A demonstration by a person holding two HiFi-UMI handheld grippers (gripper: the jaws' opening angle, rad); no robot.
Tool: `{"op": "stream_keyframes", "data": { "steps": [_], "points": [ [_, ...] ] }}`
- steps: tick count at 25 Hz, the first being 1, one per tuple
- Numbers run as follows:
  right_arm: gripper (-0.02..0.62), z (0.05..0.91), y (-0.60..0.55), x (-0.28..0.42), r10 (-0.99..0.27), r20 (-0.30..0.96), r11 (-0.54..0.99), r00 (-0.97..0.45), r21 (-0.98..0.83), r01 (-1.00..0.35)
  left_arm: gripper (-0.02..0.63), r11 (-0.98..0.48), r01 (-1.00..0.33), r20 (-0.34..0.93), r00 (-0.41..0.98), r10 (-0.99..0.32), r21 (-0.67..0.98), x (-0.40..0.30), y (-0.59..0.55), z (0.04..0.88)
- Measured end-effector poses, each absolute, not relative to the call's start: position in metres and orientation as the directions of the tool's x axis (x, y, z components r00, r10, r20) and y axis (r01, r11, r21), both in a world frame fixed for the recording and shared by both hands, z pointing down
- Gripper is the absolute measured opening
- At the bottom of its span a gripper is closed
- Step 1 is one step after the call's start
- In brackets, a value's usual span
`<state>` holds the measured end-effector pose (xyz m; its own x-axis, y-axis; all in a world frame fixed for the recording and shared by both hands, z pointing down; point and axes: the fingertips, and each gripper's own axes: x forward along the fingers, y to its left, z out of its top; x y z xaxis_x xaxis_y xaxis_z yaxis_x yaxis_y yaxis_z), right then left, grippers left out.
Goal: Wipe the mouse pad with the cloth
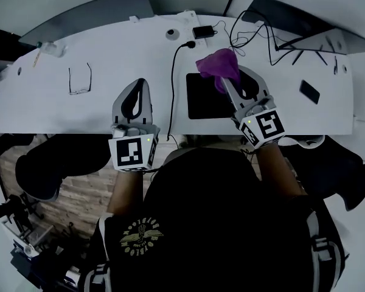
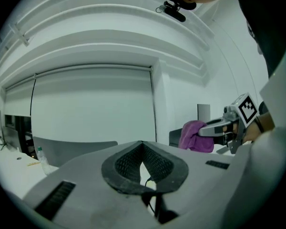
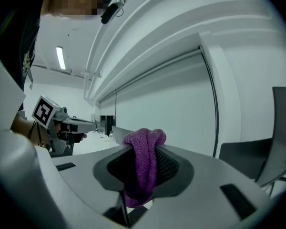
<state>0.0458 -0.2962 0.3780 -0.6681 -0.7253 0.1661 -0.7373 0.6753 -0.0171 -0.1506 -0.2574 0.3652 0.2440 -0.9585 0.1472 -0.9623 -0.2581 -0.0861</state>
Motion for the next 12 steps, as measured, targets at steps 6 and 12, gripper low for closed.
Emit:
{"op": "stream_keyframes", "data": {
  "steps": [6, 12],
  "points": [
    [0.094, 0.439, -0.31, 0.031, -0.679, 0.251, 0.693, -0.69, -0.091, -0.715, 0.002, -0.234, -0.969, 0.211, 0.214, -0.954, -0.076, -0.159, -0.25, 0.391],
    [0.094, 0.526, -0.312, 0.011, -0.588, 0.379, 0.68, -0.714, -0.247, -0.691, 0.002, -0.258, -0.963, 0.271, 0.229, -0.935, -0.074, -0.151, -0.247, 0.406]
  ]
}}
